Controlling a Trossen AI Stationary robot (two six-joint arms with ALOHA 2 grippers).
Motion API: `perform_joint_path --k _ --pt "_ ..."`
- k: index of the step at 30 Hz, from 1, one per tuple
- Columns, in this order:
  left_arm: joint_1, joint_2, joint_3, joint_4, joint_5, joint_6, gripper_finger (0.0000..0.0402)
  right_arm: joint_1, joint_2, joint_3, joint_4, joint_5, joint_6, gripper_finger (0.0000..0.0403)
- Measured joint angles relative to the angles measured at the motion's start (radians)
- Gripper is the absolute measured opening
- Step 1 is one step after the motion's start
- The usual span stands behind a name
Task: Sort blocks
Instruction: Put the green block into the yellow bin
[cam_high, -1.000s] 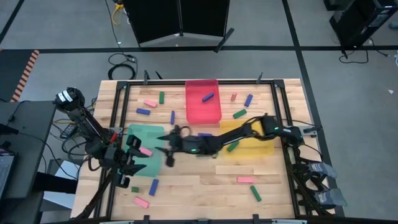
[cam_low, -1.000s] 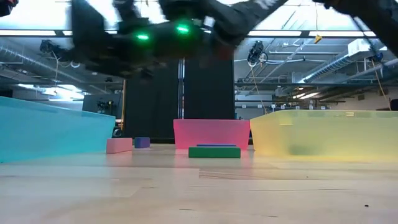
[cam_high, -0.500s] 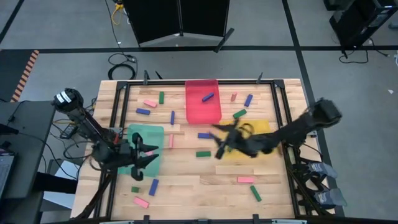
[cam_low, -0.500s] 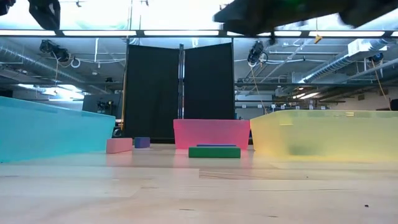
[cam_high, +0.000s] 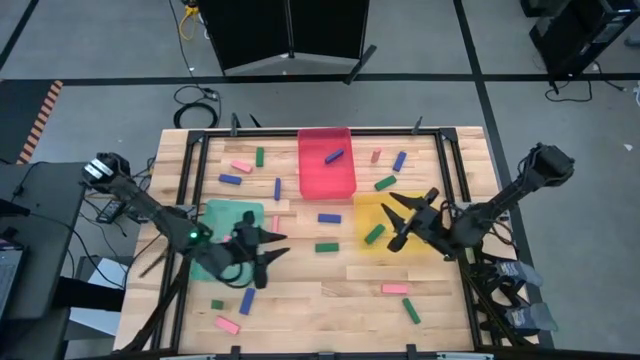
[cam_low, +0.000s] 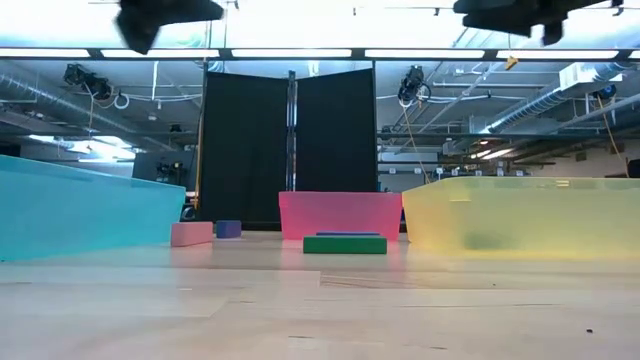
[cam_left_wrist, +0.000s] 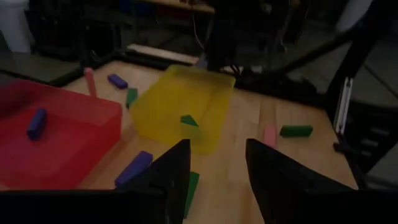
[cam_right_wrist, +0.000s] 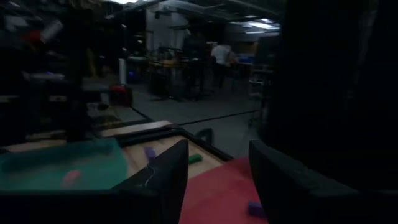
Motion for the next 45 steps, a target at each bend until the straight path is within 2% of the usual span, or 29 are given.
perform_joint_path --k 4,17,23,26,32,40,45 --pt "0.082 0.093 0.075 -0.039 0.095 0.005 0.0163 0.055 -0.019 0.000 -0.002 0.044 -0.056 0.0181" --pt "0.345 0.405 0.219 -0.044 0.404 0.041 0.0163 0.178 -0.022 0.000 -0.009 0.091 -0.059 0.0181" --pt "0.421 0.562 0.329 -0.176 0.535 0.084 0.0173 0.200 -0.022 0.000 -0.008 0.094 -0.052 0.0181" --pt "0.433 0.642 0.394 -0.244 0.560 0.127 0.0188 0.207 -0.022 0.000 -0.008 0.094 -0.051 0.0181" --pt "0.432 0.737 0.482 -0.281 0.588 0.191 0.0219 0.207 -0.022 0.000 -0.008 0.094 -0.050 0.0181" --pt "0.434 0.769 0.486 -0.335 0.659 0.207 0.0224 0.207 -0.021 0.000 -0.008 0.094 -0.050 0.0181" --pt "0.436 0.784 0.489 -0.353 0.657 0.207 0.0223 0.207 -0.021 0.000 -0.008 0.094 -0.043 0.0181"
